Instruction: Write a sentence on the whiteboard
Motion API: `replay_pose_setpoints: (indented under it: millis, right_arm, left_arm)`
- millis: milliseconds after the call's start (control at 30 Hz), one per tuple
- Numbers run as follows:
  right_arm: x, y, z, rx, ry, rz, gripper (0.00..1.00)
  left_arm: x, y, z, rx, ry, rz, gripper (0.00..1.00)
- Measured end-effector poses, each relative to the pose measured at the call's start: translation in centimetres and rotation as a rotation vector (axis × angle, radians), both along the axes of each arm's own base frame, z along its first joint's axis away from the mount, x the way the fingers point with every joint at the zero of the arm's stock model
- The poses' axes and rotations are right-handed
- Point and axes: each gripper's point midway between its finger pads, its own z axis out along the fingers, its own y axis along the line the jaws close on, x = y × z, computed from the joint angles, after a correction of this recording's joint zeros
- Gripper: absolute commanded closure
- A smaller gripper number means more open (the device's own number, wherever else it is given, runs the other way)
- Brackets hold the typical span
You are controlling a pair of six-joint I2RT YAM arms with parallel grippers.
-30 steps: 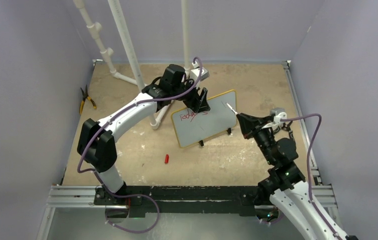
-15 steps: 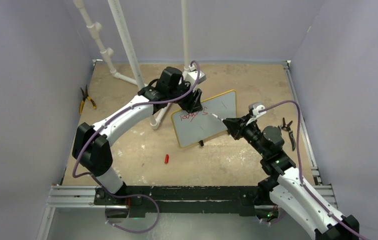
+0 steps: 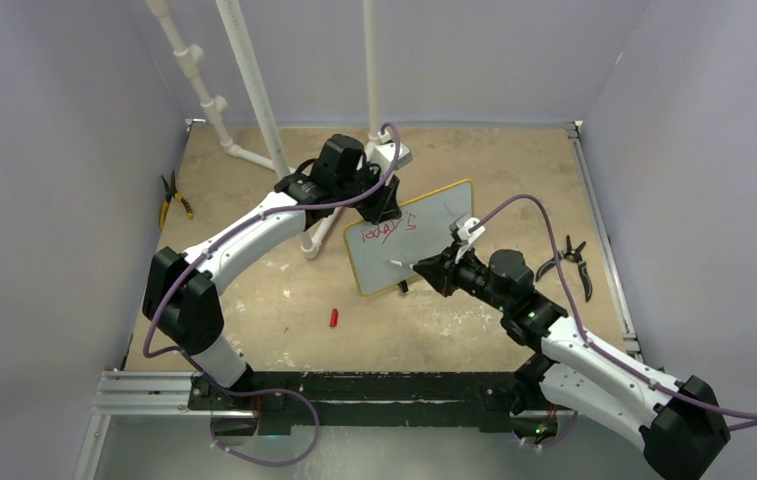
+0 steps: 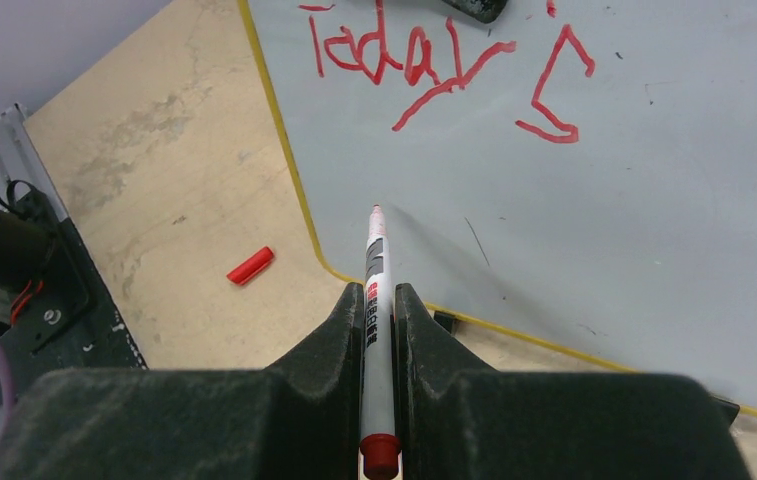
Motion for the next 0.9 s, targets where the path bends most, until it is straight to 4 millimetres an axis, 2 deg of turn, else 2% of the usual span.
replay_pose_setpoints:
  millis: [167, 333, 533, 900]
  right_arm:
    - [0.5, 0.2, -0.1, -0.003, -0.005, -0.016, 1.0]
    - [0.6, 0.7, -0.1, -0.005, -0.004, -0.011, 1.0]
    - [1.1, 1.1, 0.1, -0.004, -0.011, -0.024, 1.0]
    - [1.6, 1.1, -0.8, -0.023, 0.011, -0.057, 1.0]
  left_arm:
    - [-0.4, -0.2, 0.2, -0.012, 0.007, -0.02, 0.96]
    - [-0.5, -0.4, 0.2, -0.018, 0.011, -0.03, 1.0]
    - [-0.6, -0.4, 0.2, -0.02, 0.013, -0.035, 1.0]
    - [-0.6, -0.4, 0.2, -0.022, 0.014, -0.036, 1.0]
